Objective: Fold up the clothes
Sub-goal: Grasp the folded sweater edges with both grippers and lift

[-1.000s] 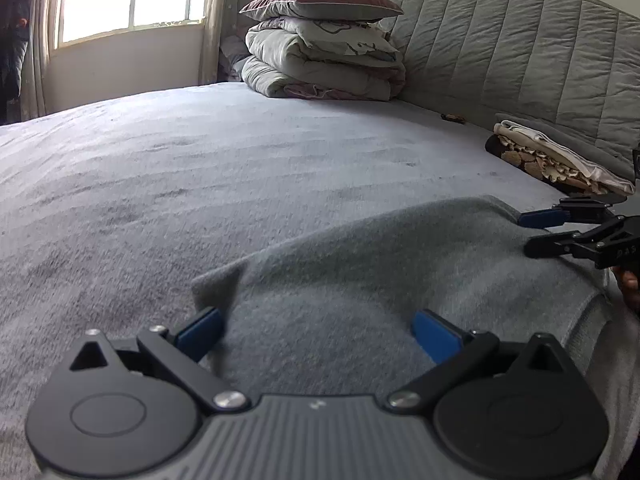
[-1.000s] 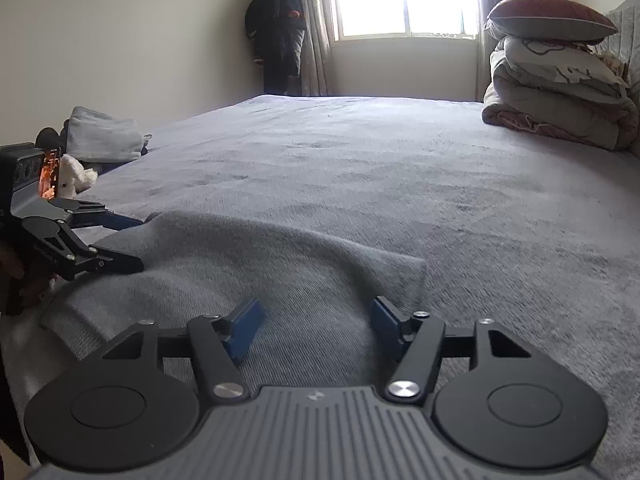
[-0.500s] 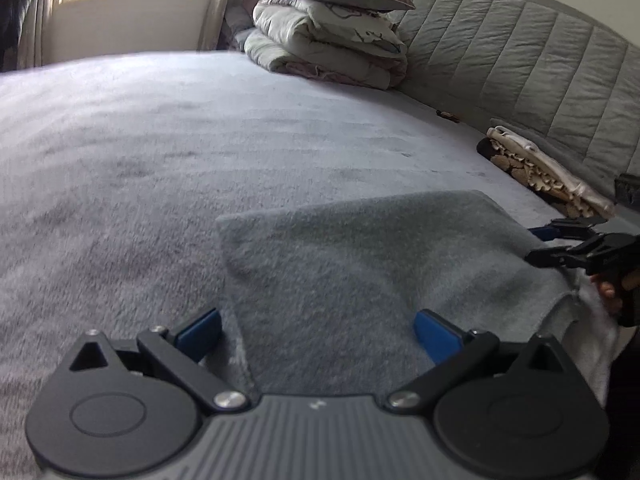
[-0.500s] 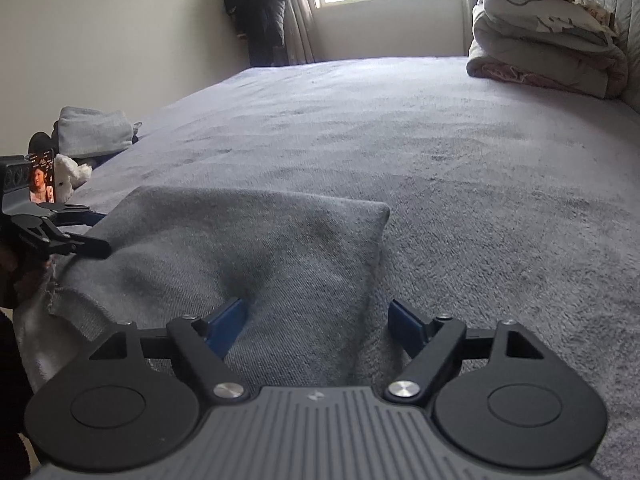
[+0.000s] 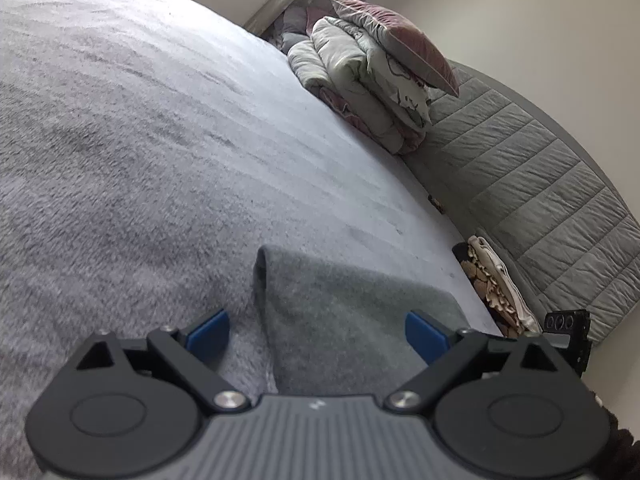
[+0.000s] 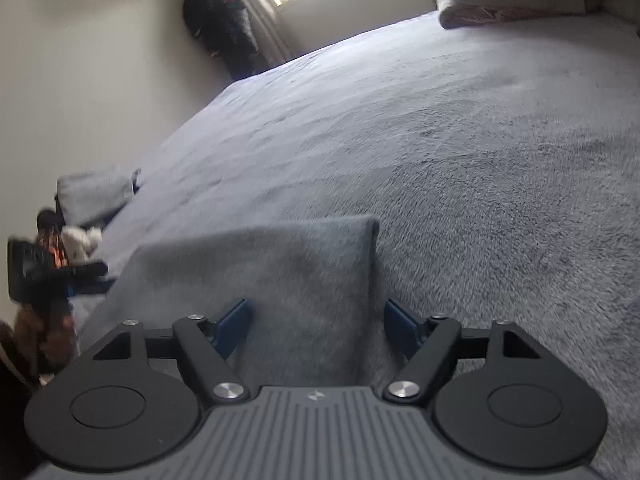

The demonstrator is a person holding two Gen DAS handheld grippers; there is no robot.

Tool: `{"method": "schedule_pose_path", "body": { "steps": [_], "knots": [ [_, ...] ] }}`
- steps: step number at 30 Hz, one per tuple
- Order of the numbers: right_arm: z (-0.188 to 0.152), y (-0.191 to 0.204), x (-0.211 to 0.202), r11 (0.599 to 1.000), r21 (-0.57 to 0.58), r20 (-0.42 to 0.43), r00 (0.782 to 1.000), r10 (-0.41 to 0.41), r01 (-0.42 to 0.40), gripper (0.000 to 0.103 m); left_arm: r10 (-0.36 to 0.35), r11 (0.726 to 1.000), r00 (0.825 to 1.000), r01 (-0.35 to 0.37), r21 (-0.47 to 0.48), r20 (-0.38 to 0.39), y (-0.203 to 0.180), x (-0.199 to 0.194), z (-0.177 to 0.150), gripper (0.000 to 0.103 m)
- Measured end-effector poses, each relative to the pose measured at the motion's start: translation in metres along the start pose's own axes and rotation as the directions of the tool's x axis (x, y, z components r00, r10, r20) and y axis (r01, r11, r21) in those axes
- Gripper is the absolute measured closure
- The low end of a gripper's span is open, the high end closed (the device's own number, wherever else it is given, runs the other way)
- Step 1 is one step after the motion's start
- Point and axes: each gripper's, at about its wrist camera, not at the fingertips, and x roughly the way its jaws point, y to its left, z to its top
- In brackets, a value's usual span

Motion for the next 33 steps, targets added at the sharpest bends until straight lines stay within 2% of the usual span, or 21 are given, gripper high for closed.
{"method": "schedule_pose_path", "body": {
  "steps": [4,7,8,10,11,12,13,15,17,20,26,33],
  "knots": [
    [0.008,-0.005,0.010,0.998,0.060,0.002,1.000,0.023,-0.023,0.042,0.019,1.000,1.000,-0.019,0.013,0.018,-0.005,0.008,-0.001,0.009],
    [0.011,-0.004,0.018,0.996,0.076,-0.004,0.999,0.042,-0.042,0.046,0.041,0.999,0.999,-0.041,0.027,0.029,-0.010,0.014,-0.001,0.012],
    [0.012,-0.003,0.020,0.997,0.071,-0.007,0.999,0.044,-0.043,0.048,0.049,0.998,0.998,-0.050,0.029,0.035,-0.010,0.015,-0.001,0.016],
    [0.013,0.002,0.024,0.998,0.055,-0.015,0.999,0.044,-0.043,0.051,0.068,0.997,0.997,-0.069,0.021,0.047,-0.009,0.016,0.001,0.031],
    [0.014,0.004,0.026,0.998,0.047,-0.018,0.999,0.043,-0.042,0.056,0.079,0.997,0.996,-0.080,0.009,0.049,-0.007,0.016,0.001,0.048],
    [0.014,0.005,0.027,0.998,0.042,-0.020,0.999,0.044,-0.043,0.059,0.093,0.996,0.994,-0.093,-0.004,0.050,-0.005,0.016,0.002,0.057],
    [0.013,0.007,0.028,0.998,0.043,-0.022,0.999,0.049,-0.048,0.064,0.099,0.995,0.994,-0.098,-0.016,0.050,-0.004,0.016,0.002,0.060],
    [0.014,0.009,0.030,0.998,0.030,-0.022,0.999,0.047,-0.046,0.072,0.094,0.995,0.995,-0.093,-0.028,0.040,-0.003,0.016,0.003,0.079],
    [0.016,0.018,0.028,0.999,-0.018,-0.016,0.999,0.028,-0.028,0.077,0.103,0.994,0.994,-0.102,-0.028,0.045,-0.005,0.016,0.003,0.082],
    [0.017,0.027,0.022,0.998,-0.068,0.009,1.000,0.001,-0.001,0.079,0.130,0.991,0.989,-0.130,0.004,0.077,-0.016,0.014,0.003,0.084],
    [0.015,0.038,0.005,0.994,-0.100,0.091,0.995,-0.030,0.040,0.080,0.158,0.982,0.975,-0.172,0.079,0.154,-0.040,0.009,0.007,0.085],
    [0.013,0.046,-0.016,0.987,-0.122,0.194,0.977,-0.083,0.108,0.080,0.187,0.960,0.954,-0.228,0.160,0.235,-0.069,0.014,0.011,0.086]
  ]
}}
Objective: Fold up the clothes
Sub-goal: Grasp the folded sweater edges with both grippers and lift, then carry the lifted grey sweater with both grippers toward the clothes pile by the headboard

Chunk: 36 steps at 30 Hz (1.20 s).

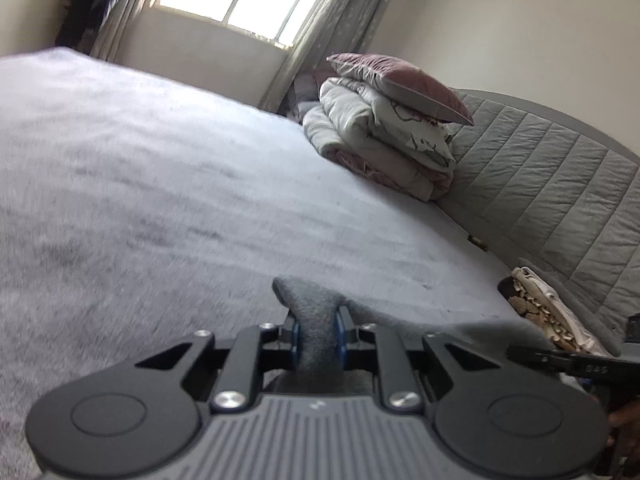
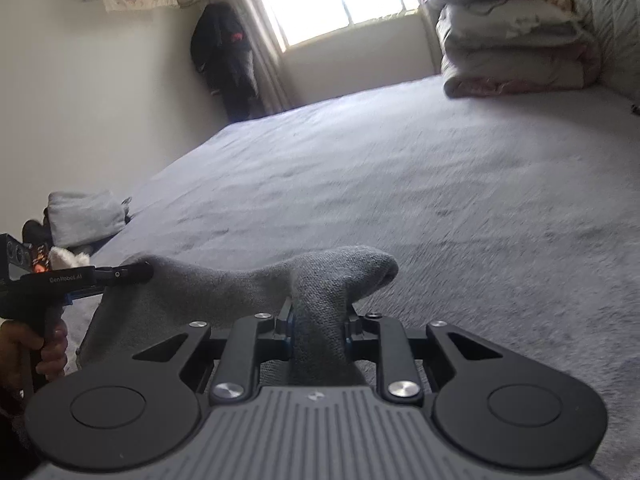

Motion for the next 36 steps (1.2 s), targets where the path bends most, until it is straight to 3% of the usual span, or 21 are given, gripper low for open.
{"method": "schedule_pose_path", "body": {
  "steps": [12,21,27,32,36],
  "knots": [
    [0.015,-0.003,-0.031,0.990,-0.033,0.170,0.976,-0.133,0.140,0.081,0.046,0.994,0.991,-0.059,0.095,0.129,-0.053,0.023,0.020,0.086],
    [0.031,-0.021,-0.054,0.948,-0.028,0.285,0.912,-0.296,0.317,0.081,0.008,0.983,0.982,-0.042,0.178,0.187,-0.108,0.067,0.051,0.087],
    [0.044,-0.037,-0.075,0.894,-0.004,0.379,0.828,-0.414,0.449,0.081,-0.044,0.980,0.978,0.002,0.201,0.202,-0.153,0.105,0.069,0.087],
    [0.051,-0.054,-0.098,0.837,0.042,0.451,0.737,-0.503,0.546,0.081,-0.097,0.973,0.973,0.048,0.227,0.211,-0.198,0.139,0.084,0.087],
    [0.056,-0.067,-0.114,0.778,0.099,0.506,0.642,-0.576,0.620,0.081,-0.149,0.956,0.965,0.085,0.282,0.215,-0.240,0.165,0.097,0.087]
  ]
}}
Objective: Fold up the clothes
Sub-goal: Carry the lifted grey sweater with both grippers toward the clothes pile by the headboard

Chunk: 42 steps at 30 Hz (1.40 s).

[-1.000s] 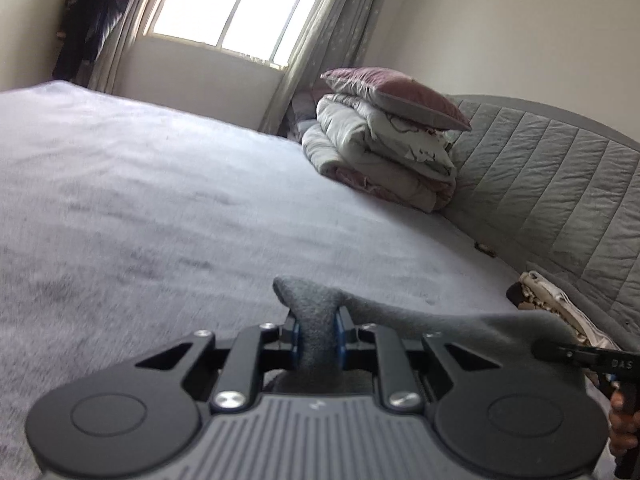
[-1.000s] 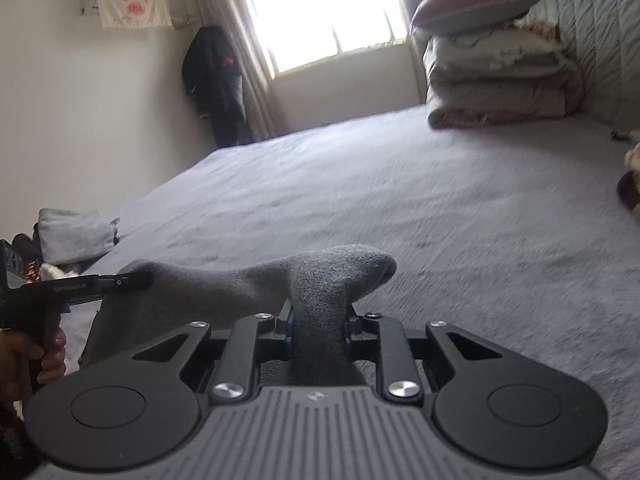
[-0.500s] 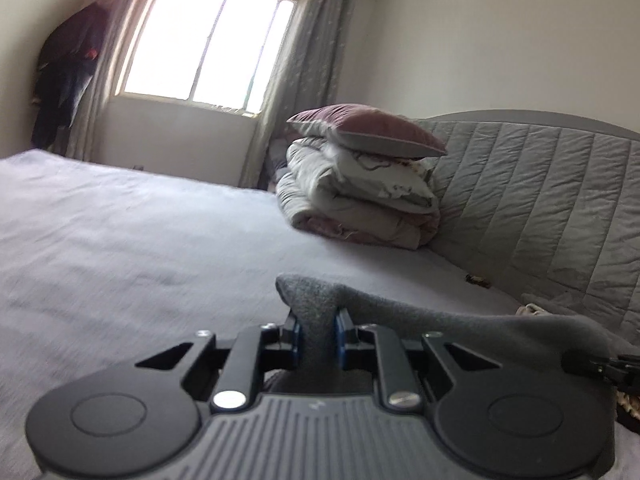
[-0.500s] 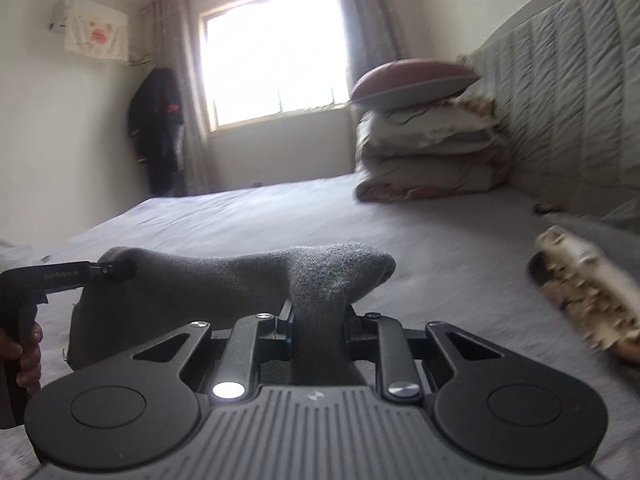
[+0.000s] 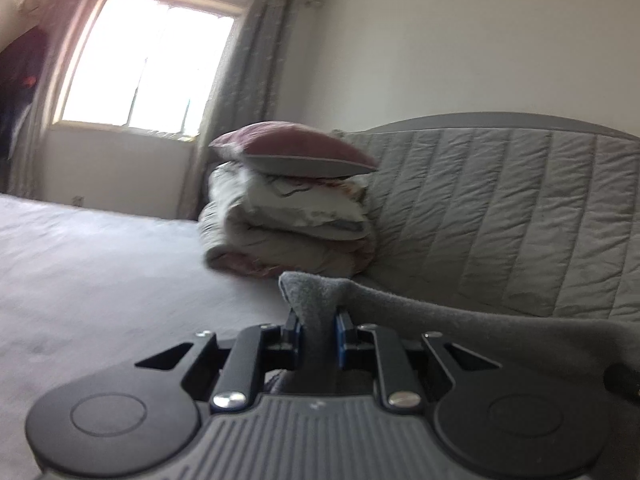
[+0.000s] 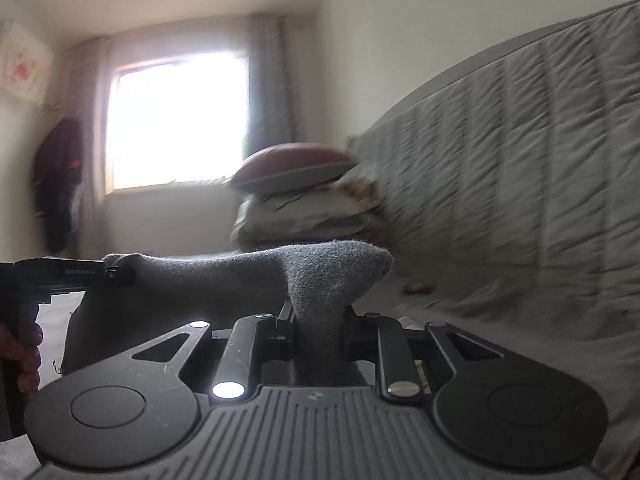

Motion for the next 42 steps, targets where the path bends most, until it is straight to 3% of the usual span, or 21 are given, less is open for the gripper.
{"method": "schedule_pose_path", "body": {
  "steps": [9,21,27,33,42],
  "knots": [
    [0.029,-0.043,0.007,0.973,0.084,0.114,0.968,-0.223,0.214,0.081,-0.124,0.990,0.992,0.121,0.069,0.030,-0.079,0.065,0.040,0.087],
    [0.045,-0.067,0.005,0.890,0.203,0.142,0.887,-0.440,0.409,0.081,-0.284,0.944,0.959,0.283,0.170,-0.016,-0.168,0.132,0.068,0.087],
    [0.044,-0.087,0.007,0.847,0.237,0.084,0.858,-0.507,0.477,0.081,-0.359,0.898,0.927,0.374,0.234,-0.105,-0.215,0.165,0.067,0.087],
    [0.043,-0.114,0.003,0.800,0.282,0.035,0.827,-0.561,0.530,0.081,-0.410,0.839,0.880,0.467,0.280,-0.240,-0.268,0.194,0.060,0.087],
    [0.032,-0.162,0.002,0.701,0.350,-0.070,0.764,-0.641,0.621,0.081,-0.459,0.740,0.807,0.578,0.343,-0.370,-0.344,0.220,0.034,0.087]
  ]
}}
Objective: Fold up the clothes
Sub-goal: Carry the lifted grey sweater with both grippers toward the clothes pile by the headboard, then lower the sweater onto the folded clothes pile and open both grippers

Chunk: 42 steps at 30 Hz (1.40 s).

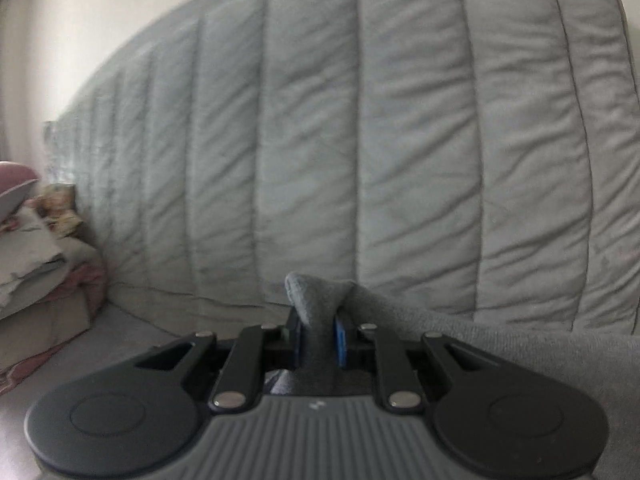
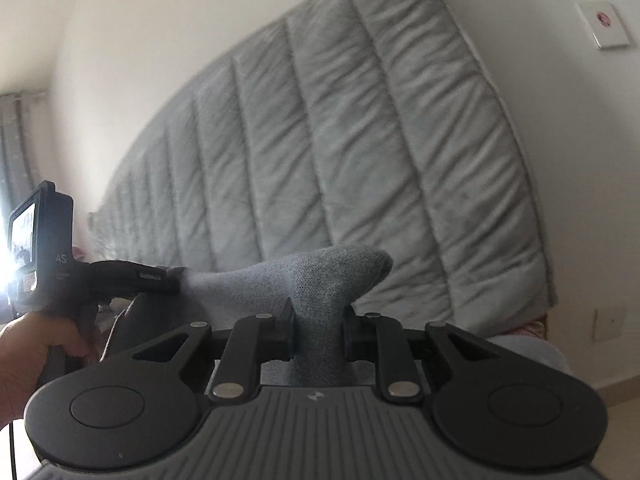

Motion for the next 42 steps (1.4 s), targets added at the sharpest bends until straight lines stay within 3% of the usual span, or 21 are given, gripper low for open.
{"method": "schedule_pose_path", "body": {
  "steps": [7,13,17,19,24,27,31,34,38,42],
  "knots": [
    [-0.013,-0.020,0.035,0.995,-0.028,-0.114,0.989,-0.096,0.093,0.081,-0.037,0.999,0.997,0.038,0.021,-0.074,-0.015,0.051,-0.021,0.086],
    [-0.022,-0.032,0.054,0.985,-0.057,-0.182,0.968,-0.170,0.162,0.076,0.063,0.997,0.992,-0.068,-0.041,-0.108,0.000,0.080,-0.038,0.087],
    [-0.022,-0.030,0.054,0.969,-0.104,-0.154,0.959,-0.237,0.223,0.062,0.079,0.990,0.991,-0.090,-0.107,-0.104,0.013,0.080,-0.042,0.084],
    [-0.022,-0.028,0.051,0.959,-0.126,-0.123,0.955,-0.268,0.253,0.062,0.060,0.990,0.995,-0.070,-0.125,-0.081,0.015,0.072,-0.042,0.081],
    [-0.019,-0.012,0.036,0.910,-0.244,0.044,0.941,-0.335,0.336,0.060,-0.032,0.992,0.999,0.027,-0.126,-0.037,0.008,0.058,-0.044,0.061],
    [-0.020,-0.007,0.029,0.894,-0.304,0.099,0.944,-0.313,0.329,0.055,-0.056,0.992,0.996,0.047,-0.119,-0.068,0.003,0.059,-0.054,0.061],
    [-0.028,-0.009,0.043,0.913,-0.326,-0.042,0.962,-0.271,0.243,0.055,-0.045,0.994,0.990,0.032,-0.103,-0.132,-0.004,0.070,-0.078,0.061],
    [-0.036,-0.017,0.061,0.940,-0.283,-0.183,0.951,-0.249,0.192,0.055,-0.038,0.990,0.989,0.019,-0.138,-0.140,-0.003,0.073,-0.090,0.058],
    [-0.037,-0.024,0.072,0.945,-0.269,-0.228,0.941,-0.249,0.185,0.048,-0.023,0.986,0.990,0.000,-0.168,-0.139,0.000,0.073,-0.095,0.053],
    [-0.032,-0.028,0.070,0.949,-0.266,-0.225,0.946,-0.231,0.169,0.047,0.030,0.992,0.994,-0.043,-0.121,-0.109,-0.006,0.050,-0.089,0.048]
  ]
}}
